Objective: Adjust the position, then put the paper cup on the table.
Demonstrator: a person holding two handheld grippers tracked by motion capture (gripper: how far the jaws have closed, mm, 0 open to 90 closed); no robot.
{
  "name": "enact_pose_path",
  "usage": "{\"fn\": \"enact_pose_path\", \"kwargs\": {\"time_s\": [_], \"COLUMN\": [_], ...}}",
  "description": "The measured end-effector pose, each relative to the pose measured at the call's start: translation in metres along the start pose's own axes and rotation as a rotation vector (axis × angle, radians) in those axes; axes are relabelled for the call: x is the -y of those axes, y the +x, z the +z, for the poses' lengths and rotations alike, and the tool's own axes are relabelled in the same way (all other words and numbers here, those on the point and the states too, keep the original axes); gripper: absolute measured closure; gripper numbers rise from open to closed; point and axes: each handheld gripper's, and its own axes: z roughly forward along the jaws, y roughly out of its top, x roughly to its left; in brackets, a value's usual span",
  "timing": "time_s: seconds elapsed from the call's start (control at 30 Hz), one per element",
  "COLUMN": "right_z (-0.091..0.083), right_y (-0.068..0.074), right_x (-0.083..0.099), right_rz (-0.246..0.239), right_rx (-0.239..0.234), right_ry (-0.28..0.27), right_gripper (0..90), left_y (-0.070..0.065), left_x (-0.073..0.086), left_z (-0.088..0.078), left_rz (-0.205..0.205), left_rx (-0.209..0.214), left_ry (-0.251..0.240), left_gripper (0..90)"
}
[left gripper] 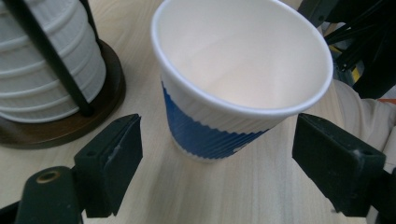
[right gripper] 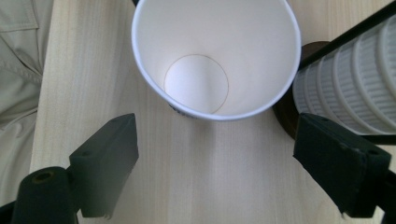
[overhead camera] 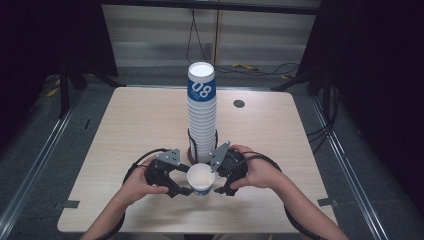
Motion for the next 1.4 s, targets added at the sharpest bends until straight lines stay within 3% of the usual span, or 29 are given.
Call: {"fn": "enact_pose_path", "kwargs": {"time_s": [0.07,0.2,0.47,0.8,0.83,0.87,0.9,1.2,1.23,1.33,1.4], "right_z": [0.0,-0.005,-0.008,-0.009,-0.01,-0.01,-0.011,-0.013,-0.012,-0.012,-0.012], "right_y": [-0.001,-0.001,-0.002,-0.004,-0.004,-0.004,-0.004,-0.003,-0.003,-0.003,-0.003], "right_x": [0.002,0.008,0.017,0.036,0.037,0.039,0.042,0.063,0.065,0.071,0.074], "right_rz": [-0.006,0.028,0.077,0.183,0.186,0.196,0.199,0.264,0.27,0.293,0.302], "right_rx": [0.003,0.009,0.028,0.049,0.049,0.046,0.048,0.065,0.07,0.077,0.079], "right_ry": [-0.016,-0.034,-0.061,-0.168,-0.175,-0.186,-0.202,-0.254,-0.262,-0.273,-0.279], "right_gripper": [13.5,13.4,13.4,13.3,13.3,13.2,13.2,13.1,13.1,13.1,13.1], "left_y": [0.0,0.003,0.005,0.009,0.008,0.01,0.01,0.012,0.011,0.012,0.013], "left_x": [0.001,0.004,0.009,0.014,0.015,0.016,0.016,0.019,0.02,0.02,0.02], "left_z": [-0.002,-0.005,-0.014,-0.023,-0.023,-0.024,-0.025,-0.028,-0.027,-0.029,-0.031], "left_rz": [-0.002,-0.008,-0.023,-0.026,-0.041,-0.022,-0.029,-0.023,-0.039,-0.038,-0.03], "left_rx": [-0.005,-0.022,-0.036,-0.072,-0.076,-0.077,-0.085,-0.099,-0.106,-0.107,-0.111], "left_ry": [0.0,0.028,0.032,0.067,0.051,0.061,0.058,0.081,0.061,0.066,0.085], "left_gripper": [16.1,16.1,16.1,16.1,16.1,16.1,16.1,16.1,16.1,16.1,16.1]}}
